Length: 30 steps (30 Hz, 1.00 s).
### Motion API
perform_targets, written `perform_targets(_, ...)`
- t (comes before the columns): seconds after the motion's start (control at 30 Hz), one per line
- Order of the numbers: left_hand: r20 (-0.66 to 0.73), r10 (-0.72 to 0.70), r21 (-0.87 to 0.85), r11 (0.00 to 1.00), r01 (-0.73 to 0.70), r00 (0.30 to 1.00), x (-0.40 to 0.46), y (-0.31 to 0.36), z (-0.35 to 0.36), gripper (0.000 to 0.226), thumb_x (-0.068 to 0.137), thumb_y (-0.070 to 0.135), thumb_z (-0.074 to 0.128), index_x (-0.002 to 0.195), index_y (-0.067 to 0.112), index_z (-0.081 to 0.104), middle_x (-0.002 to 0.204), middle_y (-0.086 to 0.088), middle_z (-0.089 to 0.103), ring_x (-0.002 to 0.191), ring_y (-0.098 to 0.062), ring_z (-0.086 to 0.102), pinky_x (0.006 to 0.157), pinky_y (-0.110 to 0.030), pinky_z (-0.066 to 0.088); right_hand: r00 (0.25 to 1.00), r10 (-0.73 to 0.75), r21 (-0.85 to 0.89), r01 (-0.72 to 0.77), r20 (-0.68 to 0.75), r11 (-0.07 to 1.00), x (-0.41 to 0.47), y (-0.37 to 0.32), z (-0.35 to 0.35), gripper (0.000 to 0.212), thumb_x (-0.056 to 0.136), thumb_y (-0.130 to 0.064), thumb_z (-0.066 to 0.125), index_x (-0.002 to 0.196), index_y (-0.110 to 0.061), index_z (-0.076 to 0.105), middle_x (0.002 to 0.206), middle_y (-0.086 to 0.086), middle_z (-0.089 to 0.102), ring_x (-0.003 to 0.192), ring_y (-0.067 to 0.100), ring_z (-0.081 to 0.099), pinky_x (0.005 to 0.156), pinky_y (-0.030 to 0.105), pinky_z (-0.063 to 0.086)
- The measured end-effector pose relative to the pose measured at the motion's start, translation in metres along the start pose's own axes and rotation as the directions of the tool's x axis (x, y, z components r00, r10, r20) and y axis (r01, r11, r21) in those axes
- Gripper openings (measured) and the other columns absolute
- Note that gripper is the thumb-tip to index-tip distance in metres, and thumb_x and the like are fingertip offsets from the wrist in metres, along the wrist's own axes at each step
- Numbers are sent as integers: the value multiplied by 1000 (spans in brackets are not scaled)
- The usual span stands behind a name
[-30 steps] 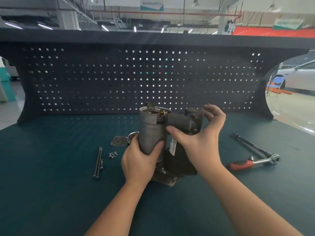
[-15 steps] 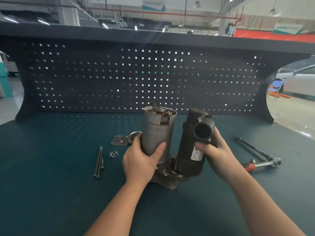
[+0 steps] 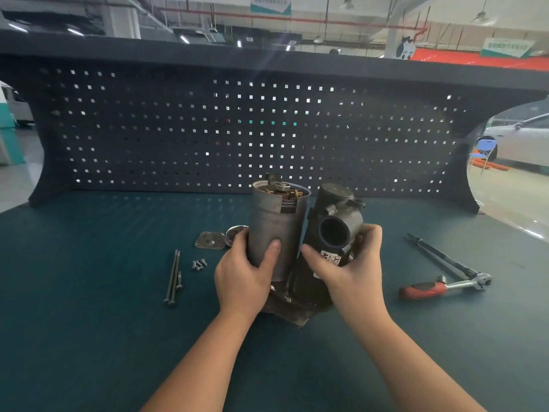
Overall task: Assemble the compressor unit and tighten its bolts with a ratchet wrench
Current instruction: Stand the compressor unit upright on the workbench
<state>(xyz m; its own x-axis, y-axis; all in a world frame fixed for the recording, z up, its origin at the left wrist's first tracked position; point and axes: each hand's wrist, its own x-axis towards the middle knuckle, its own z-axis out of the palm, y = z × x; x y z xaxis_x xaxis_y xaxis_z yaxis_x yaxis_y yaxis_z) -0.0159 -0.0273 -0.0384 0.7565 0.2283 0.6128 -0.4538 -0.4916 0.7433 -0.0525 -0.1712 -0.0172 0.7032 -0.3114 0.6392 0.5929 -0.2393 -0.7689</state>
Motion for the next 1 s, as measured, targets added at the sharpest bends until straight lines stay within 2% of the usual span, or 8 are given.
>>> perform_targets(0.17, 3, 4, -32, 999, -3, 1000, 0, -1, -1, 78, 73, 74, 37, 113, 13, 63, 97, -3, 72, 93, -26, 67, 74, -36, 49, 996, 23, -63, -28, -88, 998, -1, -4, 4, 54, 53, -49, 82, 84, -44, 38, 86, -29, 62, 74, -7, 61, 60, 7, 45)
perform_targets(0.3, 16, 13, -32, 999, -12, 1000, 0, -2, -1, 79, 73, 74, 36, 115, 12, 63, 99, -4, 73, 95, -27, 67, 77, -39, 51, 1000, 8, -109, -8, 1, 994, -2, -5, 4, 57, 53, -45, 84, 88, -43, 38, 89, -34, 61, 78, -11, 61, 59, 3, 42)
perform_targets(0.4, 18, 22, -35, 999, -21, 1000, 0, -2, 0, 79, 73, 73, 36, 115, 12, 63, 99, -4, 73, 95, -27, 67, 76, -36, 49, 994, 72, -6, -72, 87, 997, 0, 1, -2, 60, 53, -40, 84, 93, -30, 41, 87, -25, 65, 76, -8, 62, 62, 8, 46)
perform_targets(0.5, 23, 21, -30, 999, -20, 1000, 1, -3, 0, 78, 73, 74, 36, 115, 14, 63, 99, -2, 72, 95, -27, 67, 76, -36, 49, 975, 131, 72, -145, 179, 987, -3, 6, -1, 62, 57, -44, 78, 106, -25, 45, 94, -16, 67, 89, -4, 64, 70, 13, 49)
perform_targets(0.57, 30, 17, -33, 999, -16, 999, 1, -4, 0, 77, 73, 74, 36, 115, 15, 63, 98, -1, 72, 95, -25, 66, 77, -38, 50, 975, 127, 59, -140, 185, 988, -6, 7, 1, 58, 63, -43, 75, 113, -28, 49, 100, -16, 69, 94, -3, 64, 74, 11, 48)
perform_targets(0.7, 66, 8, -52, 999, -5, 998, 1, -5, 0, 76, 75, 76, 34, 115, 18, 63, 98, 1, 72, 94, -22, 67, 78, -40, 52, 989, 120, -46, -117, 81, 992, -15, 4, 6, 40, 61, -54, 69, 94, -41, 53, 89, -24, 70, 81, -7, 64, 64, 5, 44)
perform_targets(0.8, 89, 2, -92, 996, 6, 996, 1, -7, 1, 74, 76, 75, 32, 113, 19, 64, 96, 2, 72, 92, -21, 67, 78, -40, 51, 989, 145, -95, -141, 40, 985, -21, 2, 9, 41, 57, -60, 67, 90, -45, 47, 85, -28, 67, 78, -8, 63, 60, 6, 44)
perform_targets(1.0, 99, 11, -169, 986, 6, 995, 2, -14, 5, 56, 86, 66, 25, 102, 25, 59, 98, -1, 64, 101, -24, 58, 89, -49, 46, 974, 151, -155, -125, 167, 980, -18, -2, 6, 55, 54, -55, 71, 98, -53, 38, 96, -35, 63, 85, -11, 62, 64, 5, 44)
